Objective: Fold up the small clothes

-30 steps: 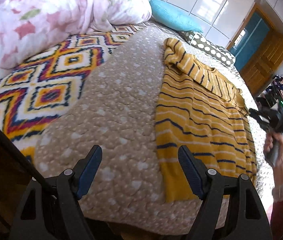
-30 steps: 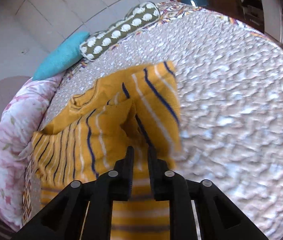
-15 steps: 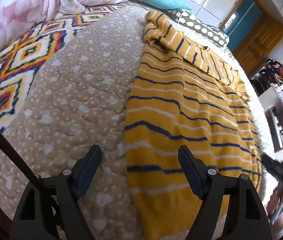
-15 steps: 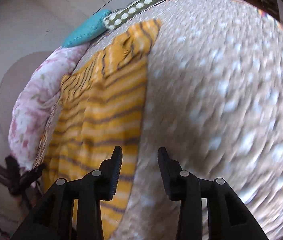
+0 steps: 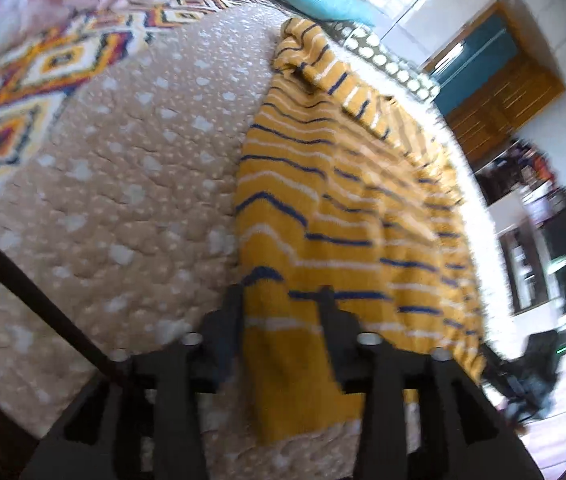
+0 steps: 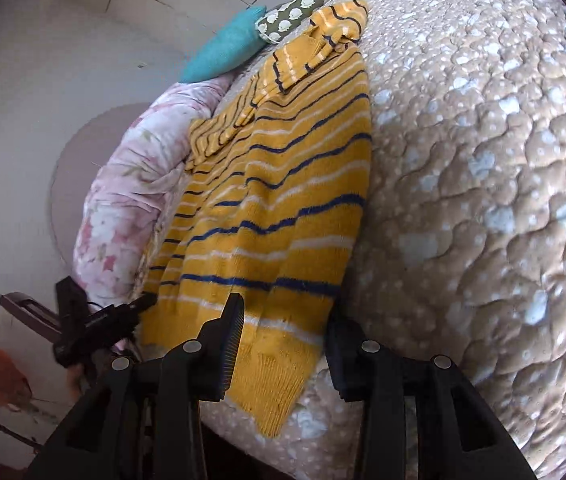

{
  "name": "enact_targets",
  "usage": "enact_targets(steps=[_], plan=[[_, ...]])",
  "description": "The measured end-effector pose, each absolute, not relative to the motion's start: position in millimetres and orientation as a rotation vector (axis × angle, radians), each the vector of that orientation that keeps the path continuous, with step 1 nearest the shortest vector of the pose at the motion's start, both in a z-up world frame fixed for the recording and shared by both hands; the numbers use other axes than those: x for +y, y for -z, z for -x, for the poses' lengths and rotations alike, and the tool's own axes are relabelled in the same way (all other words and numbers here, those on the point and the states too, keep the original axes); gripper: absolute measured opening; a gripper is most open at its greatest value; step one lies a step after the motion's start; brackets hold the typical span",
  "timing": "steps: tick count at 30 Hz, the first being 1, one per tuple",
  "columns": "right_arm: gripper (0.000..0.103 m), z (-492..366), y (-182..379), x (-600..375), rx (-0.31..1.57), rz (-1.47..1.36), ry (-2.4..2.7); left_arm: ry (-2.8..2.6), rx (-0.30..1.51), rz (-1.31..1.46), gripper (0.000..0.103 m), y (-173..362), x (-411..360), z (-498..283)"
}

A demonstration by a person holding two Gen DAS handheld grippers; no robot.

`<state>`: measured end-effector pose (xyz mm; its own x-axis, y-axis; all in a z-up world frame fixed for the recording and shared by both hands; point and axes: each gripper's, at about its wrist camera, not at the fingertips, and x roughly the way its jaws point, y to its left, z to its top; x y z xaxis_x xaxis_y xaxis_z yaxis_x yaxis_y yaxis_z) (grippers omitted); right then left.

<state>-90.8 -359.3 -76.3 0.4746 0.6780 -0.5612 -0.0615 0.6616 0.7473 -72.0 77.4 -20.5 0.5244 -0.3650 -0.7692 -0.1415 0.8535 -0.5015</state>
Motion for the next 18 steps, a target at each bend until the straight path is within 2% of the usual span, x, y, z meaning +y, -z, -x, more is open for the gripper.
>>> enact_targets(steps=[2,14,15,17,18], plan=[[0.042,90,78,-355,0.977,-0.745,-0.52,0.175,1.005,0.592,0.052,22,76,67],[0.041,82,77,-326,0.965,-0.786,-0.577,0.233,1.007,0.619,0.051,26,53,69],[0.041,85,77,-325,0.966,-0.79,-0.586,0.231,1.009,0.614,0.049,26,52,72],[0.037,89,78,-323,0.968,-0.791,-0.592,0.227,1.019,0.607,0.031,26,51,75],[0.037,89,78,-322,0.968,-0.788,-0.59,0.218,1.028,0.604,0.028,28,51,74]])
